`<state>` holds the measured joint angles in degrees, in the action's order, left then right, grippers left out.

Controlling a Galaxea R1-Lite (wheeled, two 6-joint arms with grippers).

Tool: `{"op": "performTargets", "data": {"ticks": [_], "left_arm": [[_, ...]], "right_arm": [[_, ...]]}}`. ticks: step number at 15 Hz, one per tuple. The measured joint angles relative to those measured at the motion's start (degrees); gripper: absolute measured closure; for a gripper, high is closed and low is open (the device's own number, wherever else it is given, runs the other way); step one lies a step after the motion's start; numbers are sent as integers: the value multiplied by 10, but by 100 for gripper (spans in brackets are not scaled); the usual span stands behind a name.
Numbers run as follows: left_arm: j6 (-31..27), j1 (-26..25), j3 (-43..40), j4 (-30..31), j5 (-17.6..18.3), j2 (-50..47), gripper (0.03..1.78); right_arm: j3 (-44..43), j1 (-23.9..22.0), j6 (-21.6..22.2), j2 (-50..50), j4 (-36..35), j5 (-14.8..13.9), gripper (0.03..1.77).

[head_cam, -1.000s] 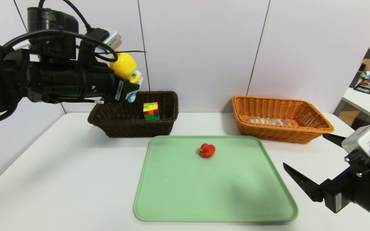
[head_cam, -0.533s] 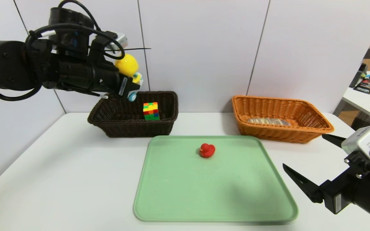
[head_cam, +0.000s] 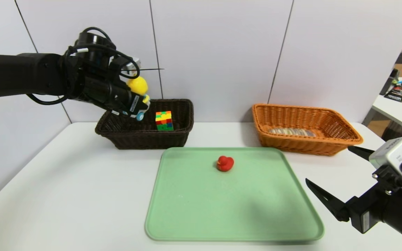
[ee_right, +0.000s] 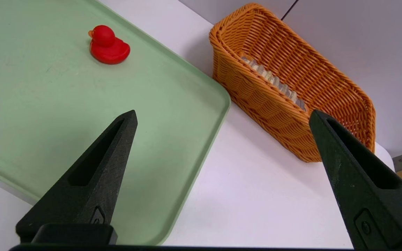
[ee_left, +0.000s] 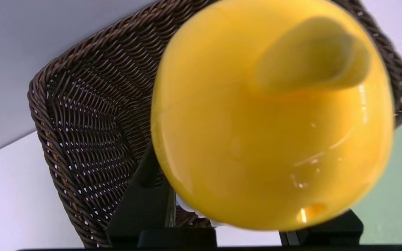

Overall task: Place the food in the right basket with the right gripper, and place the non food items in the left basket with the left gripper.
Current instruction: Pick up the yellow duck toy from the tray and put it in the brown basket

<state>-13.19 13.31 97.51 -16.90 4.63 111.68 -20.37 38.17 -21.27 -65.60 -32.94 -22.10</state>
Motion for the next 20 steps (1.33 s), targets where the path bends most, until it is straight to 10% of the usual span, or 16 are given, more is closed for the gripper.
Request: {"op": "performTargets", "data": {"ticks": [20], "left_arm": [[9,-30,1,20,0,101,106]], "right_arm": [[3,10,0,-13,1,0,11]]}}
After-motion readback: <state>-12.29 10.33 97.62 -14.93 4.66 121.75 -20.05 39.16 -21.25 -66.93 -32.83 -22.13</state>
